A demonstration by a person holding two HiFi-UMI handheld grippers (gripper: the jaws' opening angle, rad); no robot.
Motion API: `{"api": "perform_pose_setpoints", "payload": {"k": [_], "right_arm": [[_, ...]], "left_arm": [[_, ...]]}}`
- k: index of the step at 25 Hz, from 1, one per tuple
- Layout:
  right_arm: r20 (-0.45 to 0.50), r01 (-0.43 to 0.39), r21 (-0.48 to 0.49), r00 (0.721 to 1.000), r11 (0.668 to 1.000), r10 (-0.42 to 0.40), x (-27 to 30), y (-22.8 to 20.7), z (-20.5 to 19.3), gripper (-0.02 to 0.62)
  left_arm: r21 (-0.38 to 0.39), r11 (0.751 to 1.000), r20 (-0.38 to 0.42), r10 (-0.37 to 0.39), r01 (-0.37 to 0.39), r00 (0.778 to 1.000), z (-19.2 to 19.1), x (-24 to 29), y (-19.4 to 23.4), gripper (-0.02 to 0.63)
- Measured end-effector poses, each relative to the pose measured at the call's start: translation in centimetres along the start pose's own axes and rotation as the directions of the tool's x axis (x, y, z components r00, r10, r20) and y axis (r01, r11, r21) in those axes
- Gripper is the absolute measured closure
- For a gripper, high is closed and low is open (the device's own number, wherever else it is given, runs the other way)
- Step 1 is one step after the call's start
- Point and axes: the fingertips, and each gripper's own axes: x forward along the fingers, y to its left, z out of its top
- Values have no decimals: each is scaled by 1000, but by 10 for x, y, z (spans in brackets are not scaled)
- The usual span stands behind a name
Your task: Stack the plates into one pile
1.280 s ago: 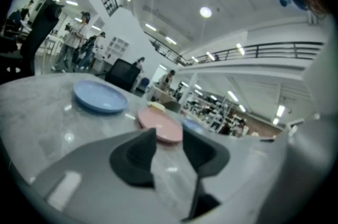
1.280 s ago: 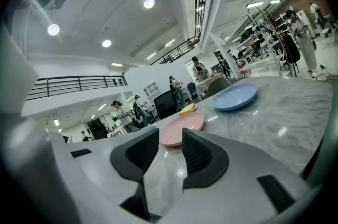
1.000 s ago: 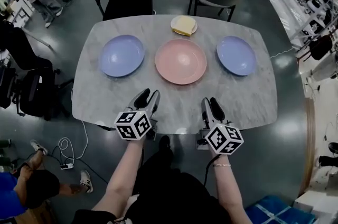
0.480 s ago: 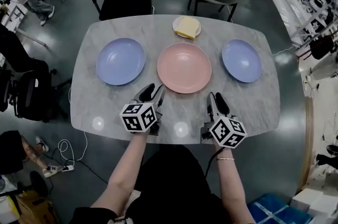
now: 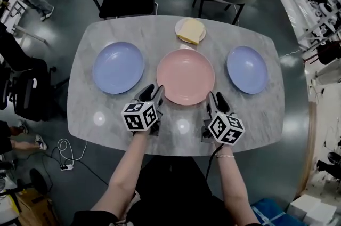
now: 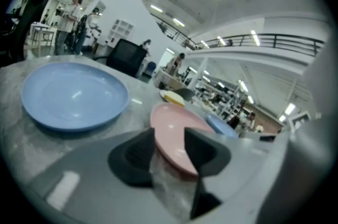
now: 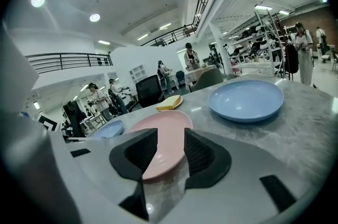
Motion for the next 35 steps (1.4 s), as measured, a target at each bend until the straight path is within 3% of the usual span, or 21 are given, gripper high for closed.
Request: {"api": "perform_pose_setpoints", "payload": {"k": [13, 23, 29, 35], "right_arm": [[-177, 21, -12, 984, 1000, -23, 56, -26, -17, 453], [-223, -4, 3, 975, 1000, 4, 67, -34, -23, 453], [-200, -40, -24, 979, 999, 34, 61, -26, -6, 453], [-186, -114, -46, 977, 992, 103, 62, -5, 13, 457]], "left_arm": [[-22, 997, -72, 79, -80, 994, -4, 41, 17, 442], [-8, 991, -103, 130, -131, 986, -7, 54, 16, 459], [1, 986, -65, 164, -164, 984, 2, 43, 9, 466], [-18, 977, 32, 212, -212, 977, 29, 19, 6, 471]]}}
